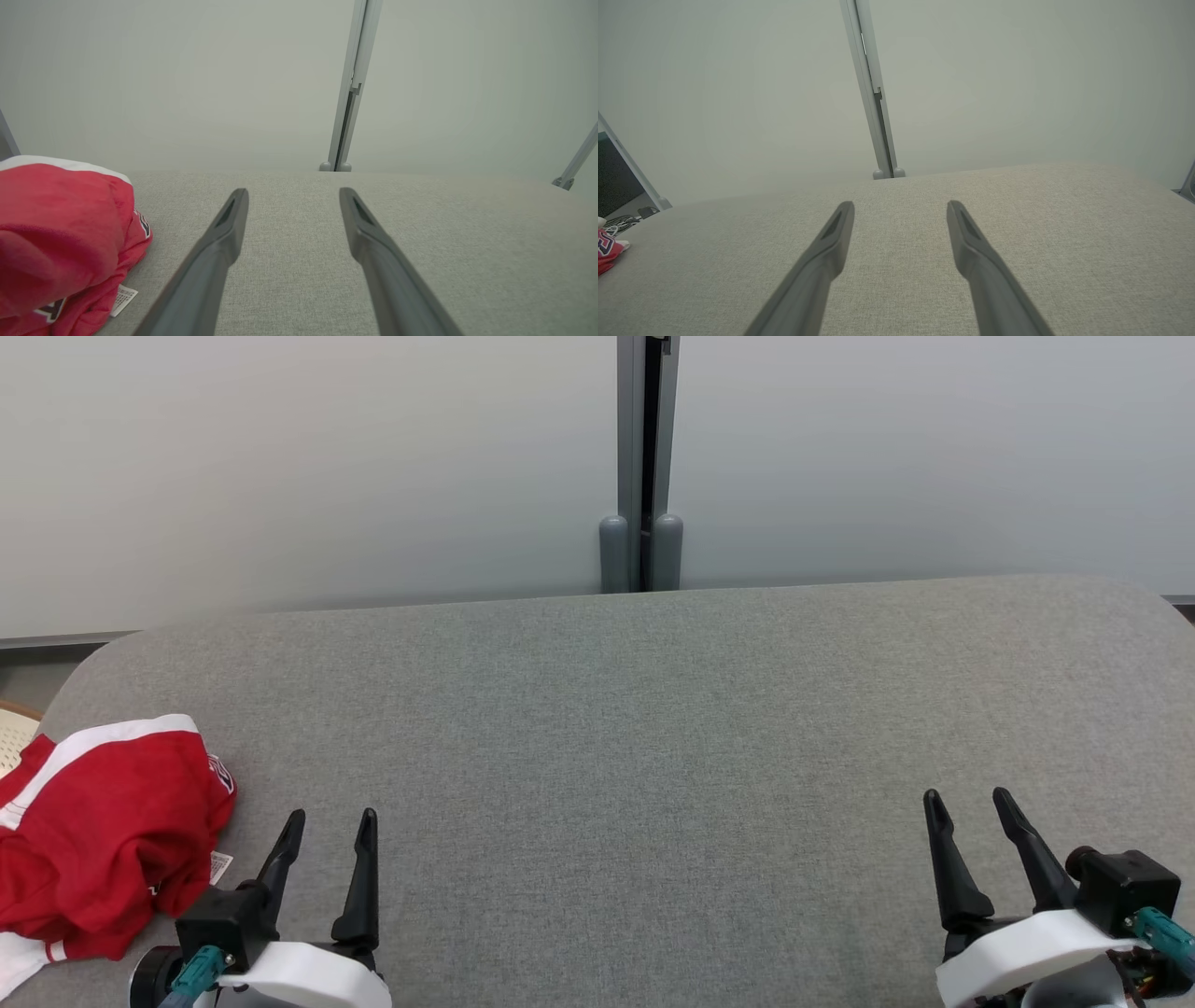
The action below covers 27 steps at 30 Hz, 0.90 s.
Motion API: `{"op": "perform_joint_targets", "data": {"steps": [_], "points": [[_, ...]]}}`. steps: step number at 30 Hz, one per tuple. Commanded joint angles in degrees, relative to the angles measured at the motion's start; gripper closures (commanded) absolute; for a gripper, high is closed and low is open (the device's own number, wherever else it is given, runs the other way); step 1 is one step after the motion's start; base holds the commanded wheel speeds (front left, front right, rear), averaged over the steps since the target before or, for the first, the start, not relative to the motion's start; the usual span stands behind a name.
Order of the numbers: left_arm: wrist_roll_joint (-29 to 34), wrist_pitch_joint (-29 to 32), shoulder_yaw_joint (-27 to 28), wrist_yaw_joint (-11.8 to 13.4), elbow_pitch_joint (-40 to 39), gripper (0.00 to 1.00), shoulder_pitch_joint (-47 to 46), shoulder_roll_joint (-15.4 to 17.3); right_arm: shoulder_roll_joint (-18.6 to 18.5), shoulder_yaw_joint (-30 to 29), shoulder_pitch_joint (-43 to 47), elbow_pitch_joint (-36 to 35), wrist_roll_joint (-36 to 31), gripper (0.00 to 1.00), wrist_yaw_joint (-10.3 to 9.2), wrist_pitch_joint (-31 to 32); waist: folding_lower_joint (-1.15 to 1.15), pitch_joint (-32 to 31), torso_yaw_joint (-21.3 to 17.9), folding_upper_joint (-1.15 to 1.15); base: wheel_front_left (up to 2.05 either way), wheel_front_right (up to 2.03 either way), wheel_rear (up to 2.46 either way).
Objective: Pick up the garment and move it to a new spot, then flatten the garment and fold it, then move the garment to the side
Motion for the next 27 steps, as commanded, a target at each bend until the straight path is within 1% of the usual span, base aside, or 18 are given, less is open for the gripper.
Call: {"op": "perform_joint_targets", "data": {"steps": [1, 18, 27], "points": [[1.19, -0.49, -0.06, 0.29, 0.33, 0.0, 0.0, 0.21, -0.02, -0.14, 0.43, -0.06, -1.43, 0.0, 0.01, -0.24, 0.0, -0.11, 0.03, 0.0, 0.0, 0.0, 0.0], [5.66, -2.15, -0.19, 0.41, 3.14, 0.0, -0.62, -0.19, 0.64, -0.49, 1.37, -0.18, -6.18, 0.0, 0.0, -0.47, 0.0, -0.47, 0.2, 0.0, 0.0, 0.0, 0.0], [4.59, -2.04, 0.22, 0.42, 3.47, 0.0, -0.76, -0.46, 1.23, -0.84, 1.49, 0.13, -4.3, 0.0, 0.0, 0.15, 0.0, -0.41, 0.27, 0.0, 0.0, 0.0, 0.0]]}}
